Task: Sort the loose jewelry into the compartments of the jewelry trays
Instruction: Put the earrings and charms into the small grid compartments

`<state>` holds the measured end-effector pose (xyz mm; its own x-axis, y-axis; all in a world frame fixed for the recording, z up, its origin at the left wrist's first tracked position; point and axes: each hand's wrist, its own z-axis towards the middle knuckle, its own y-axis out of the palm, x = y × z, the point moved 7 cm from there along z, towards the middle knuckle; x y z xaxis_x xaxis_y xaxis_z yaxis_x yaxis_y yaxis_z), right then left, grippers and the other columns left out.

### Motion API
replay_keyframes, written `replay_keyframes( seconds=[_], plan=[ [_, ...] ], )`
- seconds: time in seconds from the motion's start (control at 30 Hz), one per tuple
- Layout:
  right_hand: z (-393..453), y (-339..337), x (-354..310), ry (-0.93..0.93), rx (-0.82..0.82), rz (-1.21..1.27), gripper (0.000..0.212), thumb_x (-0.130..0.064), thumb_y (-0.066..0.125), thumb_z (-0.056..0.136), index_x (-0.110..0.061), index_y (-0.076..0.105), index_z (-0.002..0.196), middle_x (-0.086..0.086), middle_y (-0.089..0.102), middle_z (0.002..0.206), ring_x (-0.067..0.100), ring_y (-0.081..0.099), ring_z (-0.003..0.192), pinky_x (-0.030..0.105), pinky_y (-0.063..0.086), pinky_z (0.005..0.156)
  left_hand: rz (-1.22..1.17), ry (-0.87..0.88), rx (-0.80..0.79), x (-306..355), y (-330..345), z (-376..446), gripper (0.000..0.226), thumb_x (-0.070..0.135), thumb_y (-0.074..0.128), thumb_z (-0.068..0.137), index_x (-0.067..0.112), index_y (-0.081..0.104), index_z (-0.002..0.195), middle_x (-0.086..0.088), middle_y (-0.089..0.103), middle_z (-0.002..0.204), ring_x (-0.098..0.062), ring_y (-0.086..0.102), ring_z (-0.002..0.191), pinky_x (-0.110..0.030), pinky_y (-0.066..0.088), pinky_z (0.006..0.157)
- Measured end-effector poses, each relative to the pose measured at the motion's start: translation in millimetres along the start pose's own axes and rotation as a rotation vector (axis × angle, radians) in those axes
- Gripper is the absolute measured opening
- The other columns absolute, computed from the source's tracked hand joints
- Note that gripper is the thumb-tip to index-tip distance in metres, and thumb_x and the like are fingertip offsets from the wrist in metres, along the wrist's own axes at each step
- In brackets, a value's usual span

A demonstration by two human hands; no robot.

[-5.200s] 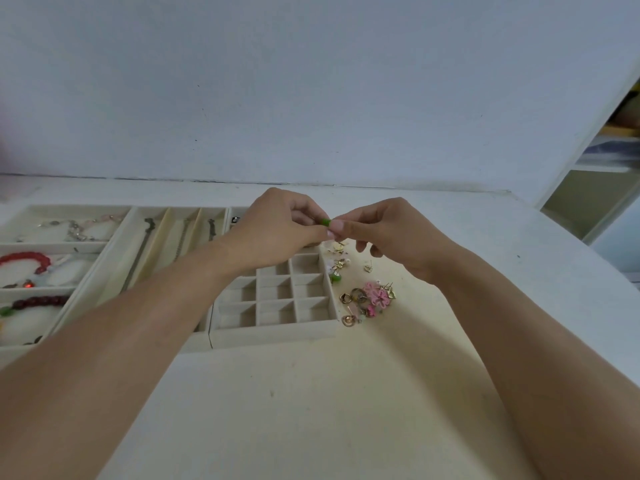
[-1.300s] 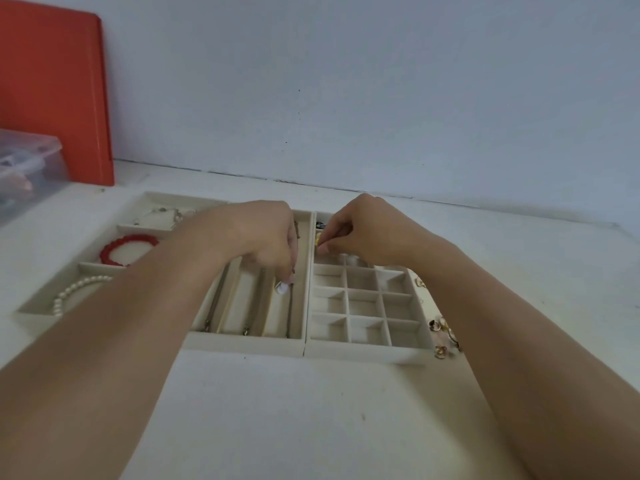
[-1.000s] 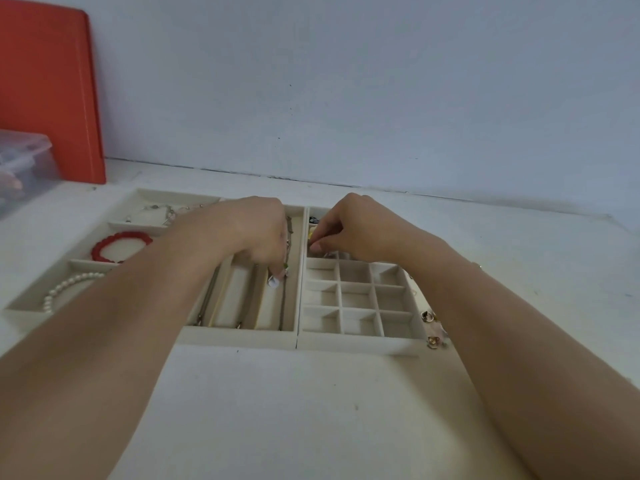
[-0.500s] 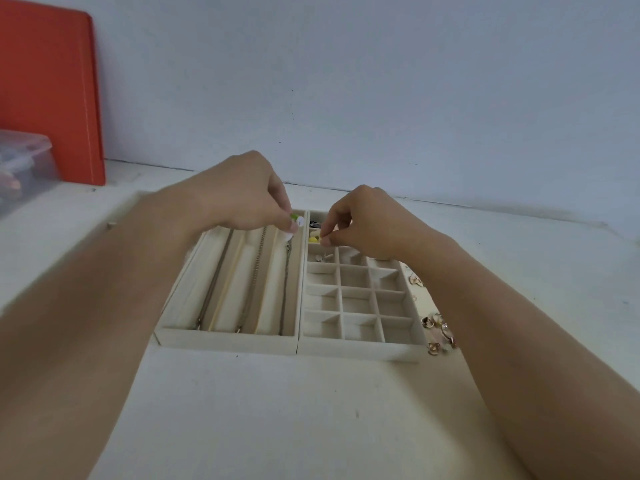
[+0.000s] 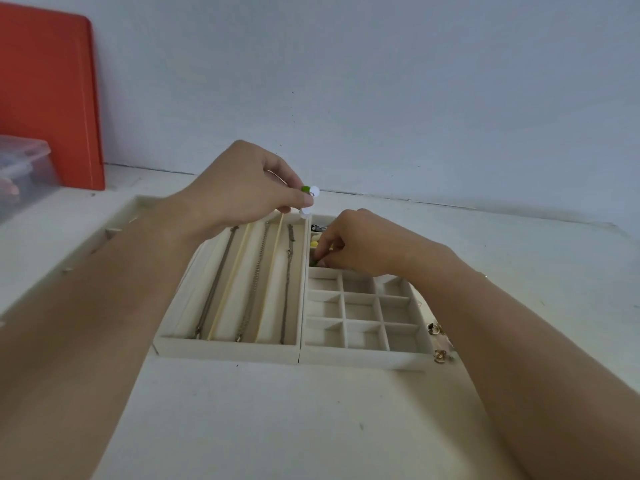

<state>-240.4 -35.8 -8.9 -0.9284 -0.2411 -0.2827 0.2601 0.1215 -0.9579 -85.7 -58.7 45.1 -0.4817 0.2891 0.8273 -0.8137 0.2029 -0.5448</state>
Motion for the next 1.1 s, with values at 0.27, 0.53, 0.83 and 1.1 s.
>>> replay_keyframes(
  seconds=[0.27,0.53,0.83,1.1],
  plan=[
    [4.1,4.9,6.2,0.057,-0.005,0.050,0.012,-0.036,0.070,0.091,-0.032,0.079,0.097,-0.013,0.062,0.075,0.004,0.054,0.069,0.022,0.038,0.058,-0.019,0.009,0.005,-2.8,5.0,4.1,0.018,0.032,0.086,0.075,0.019,0.076,0.083,0.006,0.078,0.077,-0.001,0.068,0.067,-0.020,0.044,0.061],
    [3.1,7.2,4.9,0.072,-0.042,0.035,0.019,-0.047,0.068,0.091,-0.031,0.074,0.085,-0.007,0.064,0.080,0.006,0.053,0.069,0.025,0.035,0.057,-0.031,0.018,0.011,-3.1,8.0,5.4,0.018,0.033,0.086,0.075,0.020,0.077,0.082,0.006,0.077,0.077,0.001,0.067,0.066,-0.022,0.044,0.063],
    [-0.3,-6.8,8.4,0.099,0.026,0.112,0.022,-0.049,0.073,0.087,-0.030,0.075,0.075,-0.011,0.058,0.058,0.001,0.052,0.050,0.021,0.036,0.052,-0.052,0.005,0.007,-5.3,11.2,4.7,0.018,0.030,0.087,0.075,0.018,0.077,0.083,0.005,0.077,0.076,0.000,0.068,0.067,-0.020,0.044,0.061],
    [-14.0,-41.6,9.1,0.071,0.139,0.697,0.025,-0.043,0.060,0.099,-0.025,0.078,0.099,-0.006,0.078,0.092,0.008,0.067,0.068,0.022,0.053,0.060,-0.062,-0.009,-0.017,-5.9,19.1,2.8,0.018,0.023,0.088,0.073,0.015,0.077,0.086,-0.008,0.078,0.084,-0.023,0.074,0.092,-0.037,0.056,0.090]
  ],
)
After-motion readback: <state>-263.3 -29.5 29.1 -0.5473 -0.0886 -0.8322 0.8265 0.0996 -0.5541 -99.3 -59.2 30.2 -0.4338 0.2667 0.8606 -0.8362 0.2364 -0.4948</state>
